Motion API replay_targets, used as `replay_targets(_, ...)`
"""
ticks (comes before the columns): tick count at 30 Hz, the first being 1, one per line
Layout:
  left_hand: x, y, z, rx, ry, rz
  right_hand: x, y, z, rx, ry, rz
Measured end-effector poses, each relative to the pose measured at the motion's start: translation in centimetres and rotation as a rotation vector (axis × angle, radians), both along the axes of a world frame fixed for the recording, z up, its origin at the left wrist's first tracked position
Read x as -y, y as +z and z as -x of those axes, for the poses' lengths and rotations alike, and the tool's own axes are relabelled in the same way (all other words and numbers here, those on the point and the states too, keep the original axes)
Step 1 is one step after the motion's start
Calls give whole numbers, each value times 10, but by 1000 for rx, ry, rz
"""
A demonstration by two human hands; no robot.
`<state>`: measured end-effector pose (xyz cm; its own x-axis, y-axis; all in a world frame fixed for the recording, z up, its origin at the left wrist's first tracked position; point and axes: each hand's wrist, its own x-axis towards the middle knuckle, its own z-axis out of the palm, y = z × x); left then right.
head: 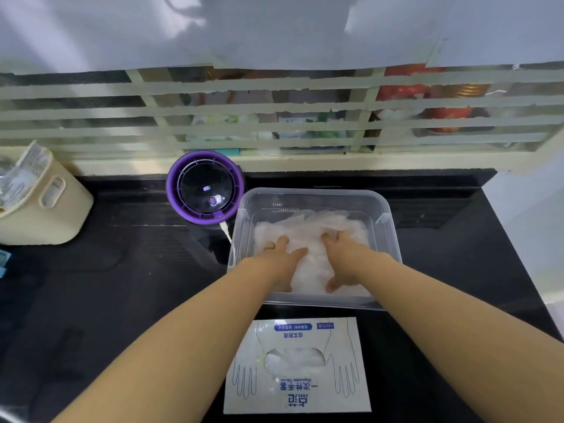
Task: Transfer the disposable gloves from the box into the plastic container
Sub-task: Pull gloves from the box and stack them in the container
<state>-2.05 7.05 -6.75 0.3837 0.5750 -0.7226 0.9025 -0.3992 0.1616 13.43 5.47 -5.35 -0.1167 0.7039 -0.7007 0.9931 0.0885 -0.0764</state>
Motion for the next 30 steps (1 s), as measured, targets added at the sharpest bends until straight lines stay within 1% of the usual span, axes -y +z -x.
replay_targets(2, 1, 2, -1, 14, 6, 25, 2, 14, 0, 66, 35, 39)
replay_targets(3, 1, 5, -1, 21, 8, 35, 3, 26, 0, 119, 81, 0)
replay_targets(5, 1, 9, 0, 33, 11, 59, 3, 52, 1, 210, 208, -222)
replay_targets(6, 1, 12, 0, 38, 20, 73, 3, 61, 3, 206, 242, -347)
replay_targets(7, 1, 14, 0, 49, 38, 84, 2, 64, 5, 156, 238, -441)
replay_targets(8, 0, 17, 0, 72, 64, 98, 2, 63, 10, 78, 210, -481)
replay_targets(9, -2, 20, 0, 109, 102, 115, 1, 57, 15, -3, 167, -461)
replay_targets(11, -3, 22, 1, 219, 234, 136, 2, 36, 22, -83, 75, -308)
replay_targets(14, -7, 19, 3, 396, 594, 122, 5, 9, 16, -130, -79, -88)
replay_targets(16, -10, 13, 2, 457, 801, 103, 7, 1, 10, -164, -159, -31)
replay_targets(17, -11, 9, 2, 458, 846, 100, 7, -2, 8, -174, -182, -17)
replay_targets(22, -7, 2, -3, 381, 885, 152, 4, -7, 3, -152, -231, 85)
replay_targets(27, -5, 8, -6, 175, 644, 123, 3, -3, -2, -124, -155, 107)
replay_targets(30, -4, 22, -6, 98, 535, 116, 3, 13, -5, -148, -142, 139)
